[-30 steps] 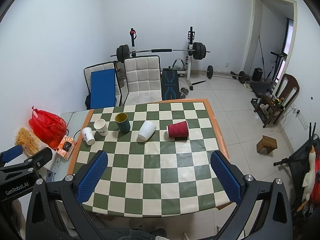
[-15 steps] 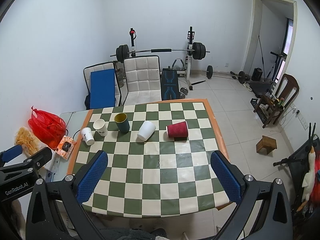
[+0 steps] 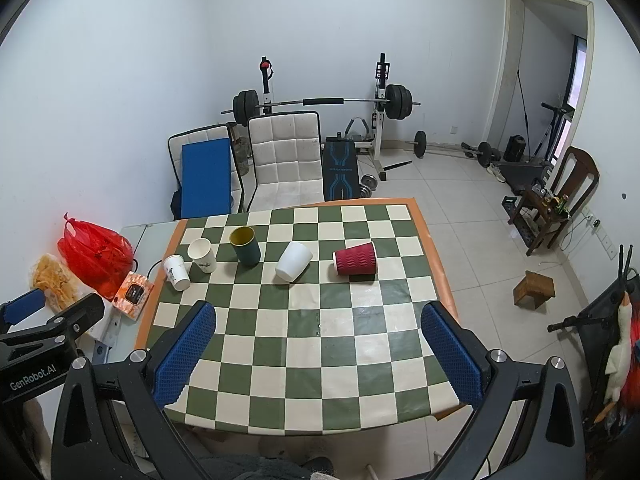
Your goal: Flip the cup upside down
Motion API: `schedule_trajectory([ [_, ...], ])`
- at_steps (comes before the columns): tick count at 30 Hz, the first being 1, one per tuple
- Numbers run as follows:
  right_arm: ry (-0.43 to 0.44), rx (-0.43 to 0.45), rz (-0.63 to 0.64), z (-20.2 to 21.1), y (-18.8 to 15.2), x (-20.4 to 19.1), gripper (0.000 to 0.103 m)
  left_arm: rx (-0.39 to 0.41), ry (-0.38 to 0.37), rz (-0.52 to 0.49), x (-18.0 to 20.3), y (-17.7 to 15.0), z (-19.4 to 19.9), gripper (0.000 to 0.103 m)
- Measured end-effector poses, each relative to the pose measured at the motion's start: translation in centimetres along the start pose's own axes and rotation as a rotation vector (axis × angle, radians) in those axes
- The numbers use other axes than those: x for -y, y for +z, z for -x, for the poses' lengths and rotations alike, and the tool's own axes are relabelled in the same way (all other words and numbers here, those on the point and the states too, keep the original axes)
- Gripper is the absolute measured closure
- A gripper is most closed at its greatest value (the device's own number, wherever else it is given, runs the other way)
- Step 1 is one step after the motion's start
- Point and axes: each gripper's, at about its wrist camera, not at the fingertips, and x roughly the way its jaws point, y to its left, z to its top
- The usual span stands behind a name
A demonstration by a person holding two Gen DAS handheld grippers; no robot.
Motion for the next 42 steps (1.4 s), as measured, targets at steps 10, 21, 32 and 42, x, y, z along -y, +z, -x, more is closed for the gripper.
schedule_trajectory([
  [10,0.001,0.000,-0.001,-0.1,0.1,0.2,0.000,0.002,0.001,-0.003,0.0,0.0,0.0,0.000],
  [21,0.000,0.002,0.000,0.0,0.4,0.2,0.000,0.004,0.001,-0.002,0.0,0.0,0.1,0.000],
  [32,0.002,0.001,-0.005,0.0,0.3,0.2,0.000,0.005,0.002,-0.002,-0.1,-0.1,0.1,0.000],
  [42,-0.019,-0.010,-0.111,-3.4,2.1,0.0,0.000,0.012,0.065,-0.034,0.9,2.8,-4.3,0.000],
])
